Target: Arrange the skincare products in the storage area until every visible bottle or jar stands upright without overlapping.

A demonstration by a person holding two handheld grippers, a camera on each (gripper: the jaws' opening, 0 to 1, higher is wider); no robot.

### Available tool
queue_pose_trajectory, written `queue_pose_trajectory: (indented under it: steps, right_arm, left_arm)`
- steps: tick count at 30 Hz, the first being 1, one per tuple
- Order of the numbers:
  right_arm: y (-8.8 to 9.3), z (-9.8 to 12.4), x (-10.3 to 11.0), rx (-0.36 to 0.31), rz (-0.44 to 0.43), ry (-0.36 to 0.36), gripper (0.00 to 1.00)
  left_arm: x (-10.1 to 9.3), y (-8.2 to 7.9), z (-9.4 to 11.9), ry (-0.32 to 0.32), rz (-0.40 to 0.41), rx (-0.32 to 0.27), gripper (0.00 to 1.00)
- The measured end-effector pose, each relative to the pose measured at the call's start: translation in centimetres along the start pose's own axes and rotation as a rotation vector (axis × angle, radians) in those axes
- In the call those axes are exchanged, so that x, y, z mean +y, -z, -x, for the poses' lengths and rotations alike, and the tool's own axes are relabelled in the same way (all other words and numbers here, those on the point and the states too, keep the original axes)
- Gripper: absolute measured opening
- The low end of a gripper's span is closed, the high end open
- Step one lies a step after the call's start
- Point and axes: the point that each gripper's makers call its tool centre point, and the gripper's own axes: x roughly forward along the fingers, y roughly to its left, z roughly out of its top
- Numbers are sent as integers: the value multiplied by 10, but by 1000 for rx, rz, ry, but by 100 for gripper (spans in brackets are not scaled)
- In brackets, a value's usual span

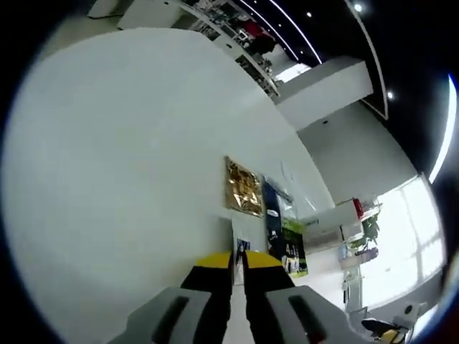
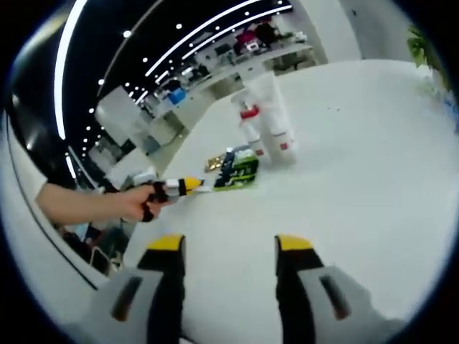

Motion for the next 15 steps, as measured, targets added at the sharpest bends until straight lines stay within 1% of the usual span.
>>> queue_pose_trajectory:
  steps: [6, 9, 13, 15]
  right_arm:
    - [-2, -2, 1, 3, 9, -5, 48]
    - [-2, -2, 1, 2, 7, -7, 48]
    - [2, -2, 2, 8, 5, -9, 48]
    - [3, -2, 3, 9, 6, -10, 48]
  left_arm:
    - [1, -5, 1, -8, -9, -13, 6]
    - [4, -8, 4, -42, -81, -17, 6]
    - [4, -7, 6, -52, -101, -9, 7]
    - [5, -7, 6, -51, -99, -7, 7]
